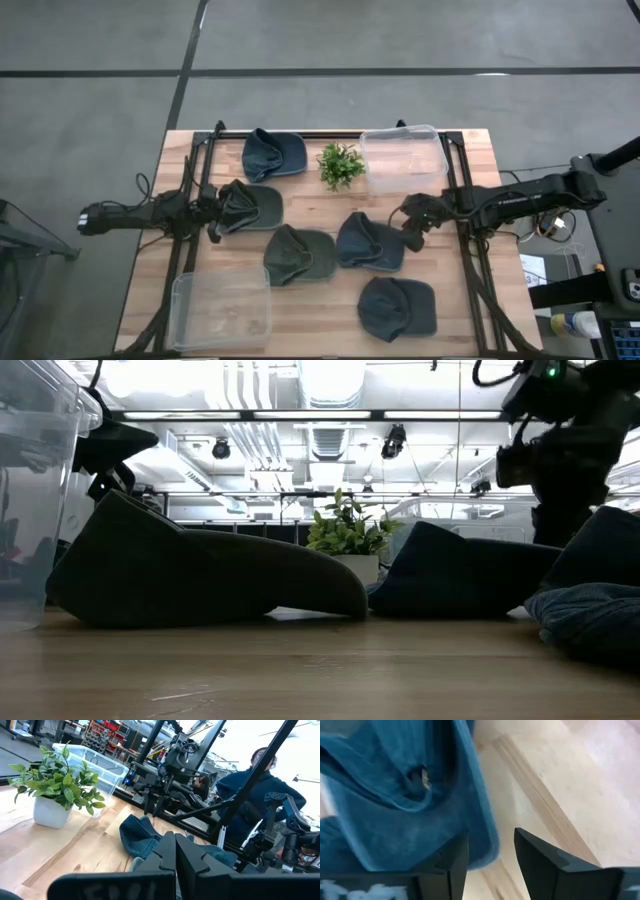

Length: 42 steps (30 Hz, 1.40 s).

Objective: Pick & Place hat
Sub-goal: Put the middle blue cap into the top transparent bin

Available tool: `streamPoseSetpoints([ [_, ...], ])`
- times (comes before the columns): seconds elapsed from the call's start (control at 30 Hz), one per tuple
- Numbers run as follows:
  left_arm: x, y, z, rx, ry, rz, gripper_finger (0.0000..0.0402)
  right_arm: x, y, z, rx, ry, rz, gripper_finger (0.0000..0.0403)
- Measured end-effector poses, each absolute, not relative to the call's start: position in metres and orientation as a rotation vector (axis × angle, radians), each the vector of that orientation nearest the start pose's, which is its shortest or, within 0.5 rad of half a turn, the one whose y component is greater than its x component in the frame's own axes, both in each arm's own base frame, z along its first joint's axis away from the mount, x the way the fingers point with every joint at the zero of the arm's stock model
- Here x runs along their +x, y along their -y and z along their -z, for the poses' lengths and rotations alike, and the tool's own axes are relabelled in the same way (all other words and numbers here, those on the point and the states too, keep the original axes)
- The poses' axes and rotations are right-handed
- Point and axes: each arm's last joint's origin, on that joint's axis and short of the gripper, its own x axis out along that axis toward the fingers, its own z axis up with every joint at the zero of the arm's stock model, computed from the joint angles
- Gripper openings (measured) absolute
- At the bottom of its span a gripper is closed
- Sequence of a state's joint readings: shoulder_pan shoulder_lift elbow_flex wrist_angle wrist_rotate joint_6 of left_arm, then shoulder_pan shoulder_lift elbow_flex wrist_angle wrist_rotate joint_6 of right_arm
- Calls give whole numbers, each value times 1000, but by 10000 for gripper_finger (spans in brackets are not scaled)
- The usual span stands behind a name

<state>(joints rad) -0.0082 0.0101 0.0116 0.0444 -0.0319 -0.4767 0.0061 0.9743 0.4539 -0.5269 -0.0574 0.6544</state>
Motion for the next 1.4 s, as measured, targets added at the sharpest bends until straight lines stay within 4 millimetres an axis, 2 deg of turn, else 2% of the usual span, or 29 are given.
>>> streamPoseSetpoints([
  [0.2,98,0,-171,-478,52,-17,0,165,-5,-151,703,-1029,208,176],
  [0.33,97,-1,-171,-479,54,-25,0,166,-4,-148,712,-1044,237,166],
  [0.43,97,-1,-171,-479,55,-28,0,169,-4,-149,702,-1040,255,127],
  [0.57,97,-1,-171,-481,55,-28,0,168,-4,-150,707,-1068,269,38],
  [0.63,97,-1,-171,-482,55,-29,0,169,-4,-155,718,-1082,276,20],
  [0.73,97,-1,-171,-528,61,-28,0,170,-4,-167,710,-1121,296,15],
  [1.0,97,-1,-172,-553,64,-27,0,179,-3,-215,650,-1145,295,11],
  [1.2,97,-1,-172,-560,64,-26,0,178,-4,-261,646,-1180,259,10],
  [1.4,97,-1,-172,-551,67,-37,0,178,-6,-304,669,-1143,194,10],
])
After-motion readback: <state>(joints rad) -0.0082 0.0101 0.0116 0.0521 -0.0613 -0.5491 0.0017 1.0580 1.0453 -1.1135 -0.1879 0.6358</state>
